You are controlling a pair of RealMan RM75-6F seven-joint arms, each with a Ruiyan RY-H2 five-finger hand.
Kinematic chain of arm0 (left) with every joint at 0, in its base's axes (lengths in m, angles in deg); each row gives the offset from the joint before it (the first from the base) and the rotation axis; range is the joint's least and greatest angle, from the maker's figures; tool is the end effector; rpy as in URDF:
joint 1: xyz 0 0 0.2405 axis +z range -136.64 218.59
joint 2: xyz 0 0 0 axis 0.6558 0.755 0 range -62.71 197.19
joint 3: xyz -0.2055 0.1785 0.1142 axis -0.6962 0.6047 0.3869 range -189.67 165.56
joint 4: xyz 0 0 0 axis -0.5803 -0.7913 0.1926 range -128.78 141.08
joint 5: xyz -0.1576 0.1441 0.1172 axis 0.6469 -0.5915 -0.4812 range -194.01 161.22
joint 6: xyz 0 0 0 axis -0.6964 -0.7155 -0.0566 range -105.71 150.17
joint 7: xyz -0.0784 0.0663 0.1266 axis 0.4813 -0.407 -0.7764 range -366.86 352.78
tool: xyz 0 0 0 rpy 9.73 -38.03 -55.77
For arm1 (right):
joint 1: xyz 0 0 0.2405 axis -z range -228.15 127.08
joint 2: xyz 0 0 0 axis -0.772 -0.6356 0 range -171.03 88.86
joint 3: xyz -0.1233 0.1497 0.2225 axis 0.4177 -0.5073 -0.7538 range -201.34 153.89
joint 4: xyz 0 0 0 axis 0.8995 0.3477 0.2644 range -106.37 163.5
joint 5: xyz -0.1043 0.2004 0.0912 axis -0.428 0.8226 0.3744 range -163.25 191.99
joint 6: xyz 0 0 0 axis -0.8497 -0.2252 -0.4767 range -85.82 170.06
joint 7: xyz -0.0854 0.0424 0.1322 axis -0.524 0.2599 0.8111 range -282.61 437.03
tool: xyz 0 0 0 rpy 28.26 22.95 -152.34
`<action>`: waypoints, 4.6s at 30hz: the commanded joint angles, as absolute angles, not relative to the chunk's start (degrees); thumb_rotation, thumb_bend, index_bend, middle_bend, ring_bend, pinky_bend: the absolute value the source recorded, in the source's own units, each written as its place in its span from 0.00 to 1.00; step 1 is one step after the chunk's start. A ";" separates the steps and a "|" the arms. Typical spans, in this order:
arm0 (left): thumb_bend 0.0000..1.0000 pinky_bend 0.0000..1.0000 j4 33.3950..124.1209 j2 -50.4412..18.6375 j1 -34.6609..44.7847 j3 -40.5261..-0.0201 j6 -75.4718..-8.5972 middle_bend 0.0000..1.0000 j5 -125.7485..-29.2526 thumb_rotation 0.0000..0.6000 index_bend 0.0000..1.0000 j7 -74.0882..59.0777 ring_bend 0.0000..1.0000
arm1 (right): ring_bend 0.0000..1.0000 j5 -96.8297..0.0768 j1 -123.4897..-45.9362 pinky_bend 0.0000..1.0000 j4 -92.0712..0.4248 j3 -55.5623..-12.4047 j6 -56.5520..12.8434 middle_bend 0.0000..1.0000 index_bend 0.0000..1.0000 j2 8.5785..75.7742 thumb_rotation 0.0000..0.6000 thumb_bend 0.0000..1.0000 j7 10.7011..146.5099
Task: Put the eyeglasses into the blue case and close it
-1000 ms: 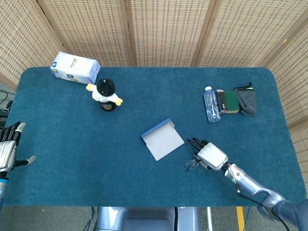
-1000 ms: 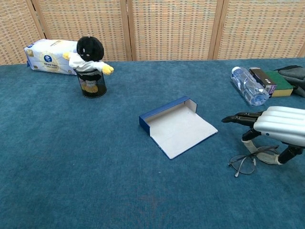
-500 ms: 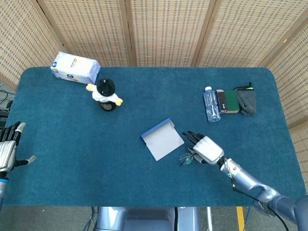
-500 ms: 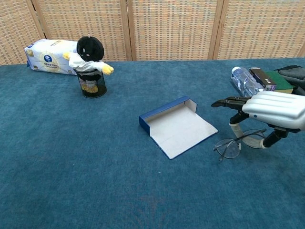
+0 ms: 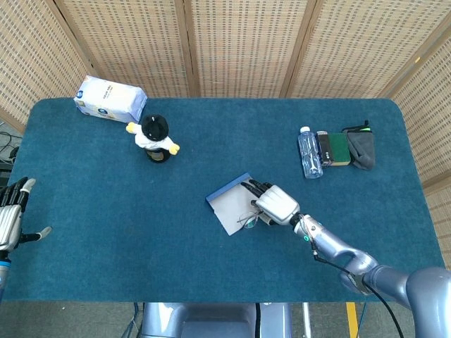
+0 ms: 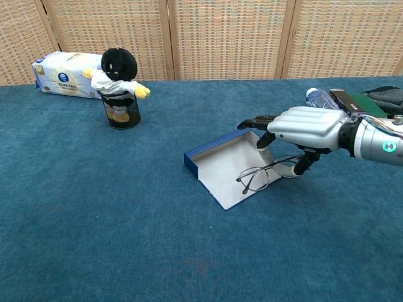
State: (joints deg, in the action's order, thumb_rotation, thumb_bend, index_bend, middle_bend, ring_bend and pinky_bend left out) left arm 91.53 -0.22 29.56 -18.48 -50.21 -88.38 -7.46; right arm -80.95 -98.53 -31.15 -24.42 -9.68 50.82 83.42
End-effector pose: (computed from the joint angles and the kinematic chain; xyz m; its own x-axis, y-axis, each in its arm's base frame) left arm -0.3977 0.2630 0.1321 0.3968 0.1038 0.9120 0.9022 0.1387 -0.4084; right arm -0.2025 -0.4210 -0.0764 0.6745 -0.1680 0.7189 -0.5983 -0.6949 0.3989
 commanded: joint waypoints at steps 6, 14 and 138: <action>0.00 0.00 91.37 -0.08 29.48 -18.66 -49.83 0.00 -87.97 1.00 0.00 -7.11 0.00 | 0.00 -79.13 -100.85 0.27 -27.55 -26.18 -7.17 0.03 0.60 53.99 1.00 0.53 82.62; 0.00 0.00 91.17 -0.07 29.30 -18.81 -49.33 0.00 -87.50 1.00 0.00 -7.00 0.00 | 0.00 -77.28 -103.52 0.27 -25.94 -28.34 -5.05 0.03 0.60 56.48 1.00 0.53 80.69; 0.00 0.00 91.90 0.36 29.07 -18.31 -48.47 0.00 -87.71 1.00 0.00 -6.70 0.00 | 0.00 -63.00 -100.49 0.19 -43.84 -29.56 -13.90 0.00 0.23 44.67 1.00 0.50 61.31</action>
